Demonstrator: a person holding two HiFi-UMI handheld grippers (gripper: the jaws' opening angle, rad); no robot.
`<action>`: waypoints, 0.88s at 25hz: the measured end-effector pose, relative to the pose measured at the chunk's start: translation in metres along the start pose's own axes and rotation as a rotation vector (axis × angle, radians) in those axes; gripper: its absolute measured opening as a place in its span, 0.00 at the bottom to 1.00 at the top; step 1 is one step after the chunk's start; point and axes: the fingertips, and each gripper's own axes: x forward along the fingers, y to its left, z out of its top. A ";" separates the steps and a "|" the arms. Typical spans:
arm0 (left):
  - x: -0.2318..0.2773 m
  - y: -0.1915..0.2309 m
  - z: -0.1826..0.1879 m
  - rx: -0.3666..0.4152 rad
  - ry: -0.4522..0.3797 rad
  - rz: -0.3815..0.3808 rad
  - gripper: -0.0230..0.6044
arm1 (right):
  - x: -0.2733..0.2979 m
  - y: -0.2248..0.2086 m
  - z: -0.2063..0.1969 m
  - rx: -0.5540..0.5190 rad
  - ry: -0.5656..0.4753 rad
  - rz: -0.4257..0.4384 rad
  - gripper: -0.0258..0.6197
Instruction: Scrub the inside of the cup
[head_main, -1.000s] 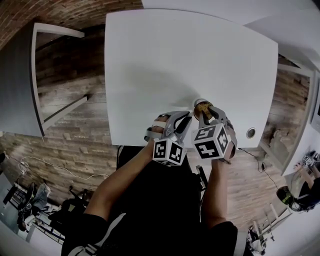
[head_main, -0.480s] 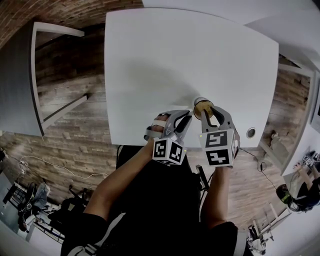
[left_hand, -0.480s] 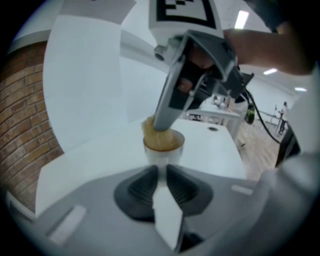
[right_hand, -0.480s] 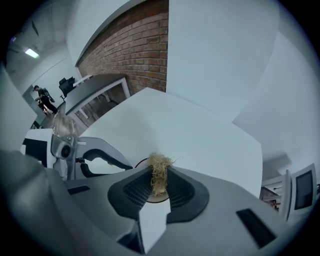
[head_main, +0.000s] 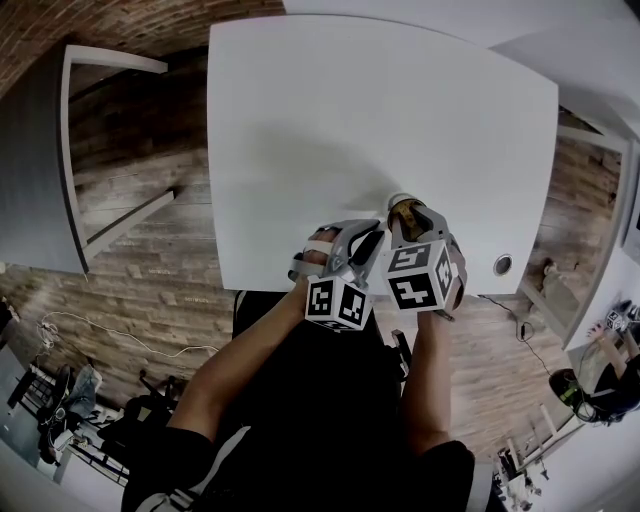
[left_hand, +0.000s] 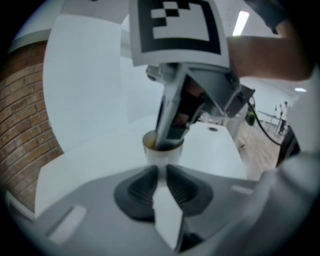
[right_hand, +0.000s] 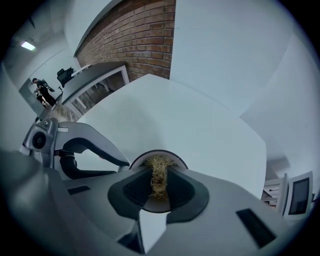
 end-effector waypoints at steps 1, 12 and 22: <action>0.000 0.000 0.000 0.001 0.000 0.000 0.13 | 0.002 0.001 0.000 -0.011 0.013 0.000 0.13; 0.000 0.001 -0.001 -0.022 0.004 0.004 0.13 | -0.004 0.009 0.002 0.026 0.025 0.156 0.13; 0.001 0.001 -0.002 -0.018 0.006 0.011 0.13 | -0.022 0.010 0.002 0.107 -0.042 0.229 0.13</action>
